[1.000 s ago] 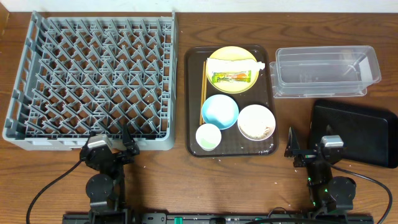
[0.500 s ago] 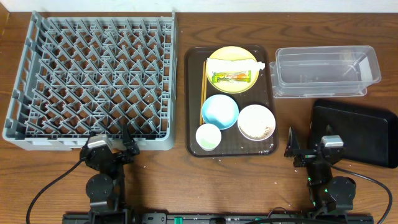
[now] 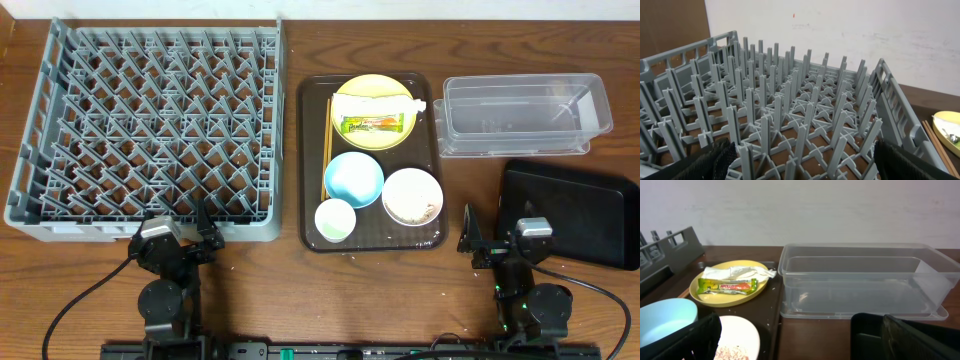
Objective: Sort waste into correct bins and load items into the dishwasher
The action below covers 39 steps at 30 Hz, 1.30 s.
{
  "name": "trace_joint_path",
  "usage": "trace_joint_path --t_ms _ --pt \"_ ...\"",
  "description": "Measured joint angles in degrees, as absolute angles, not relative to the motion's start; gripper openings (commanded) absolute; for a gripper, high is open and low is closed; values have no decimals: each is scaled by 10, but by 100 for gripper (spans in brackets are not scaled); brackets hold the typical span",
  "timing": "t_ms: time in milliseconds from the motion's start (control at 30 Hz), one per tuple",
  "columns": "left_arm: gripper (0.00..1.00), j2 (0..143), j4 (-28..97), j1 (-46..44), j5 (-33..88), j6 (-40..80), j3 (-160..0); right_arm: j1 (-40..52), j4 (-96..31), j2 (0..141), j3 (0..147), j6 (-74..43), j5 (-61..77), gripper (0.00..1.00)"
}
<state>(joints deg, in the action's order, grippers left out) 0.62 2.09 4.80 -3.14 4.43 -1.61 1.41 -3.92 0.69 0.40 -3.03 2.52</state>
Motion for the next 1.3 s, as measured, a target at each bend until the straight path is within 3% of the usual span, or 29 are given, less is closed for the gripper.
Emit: trace_joint_path --t_ms 567,867,1300 --pt "91 21 35 48 -25 45 -37 14 -16 31 30 -19 52 99" --pt "91 151 100 48 -14 45 -243 14 -25 209 198 15 103 99" --pt "91 319 231 48 -12 45 -456 14 -199 553 538 49 226 99"
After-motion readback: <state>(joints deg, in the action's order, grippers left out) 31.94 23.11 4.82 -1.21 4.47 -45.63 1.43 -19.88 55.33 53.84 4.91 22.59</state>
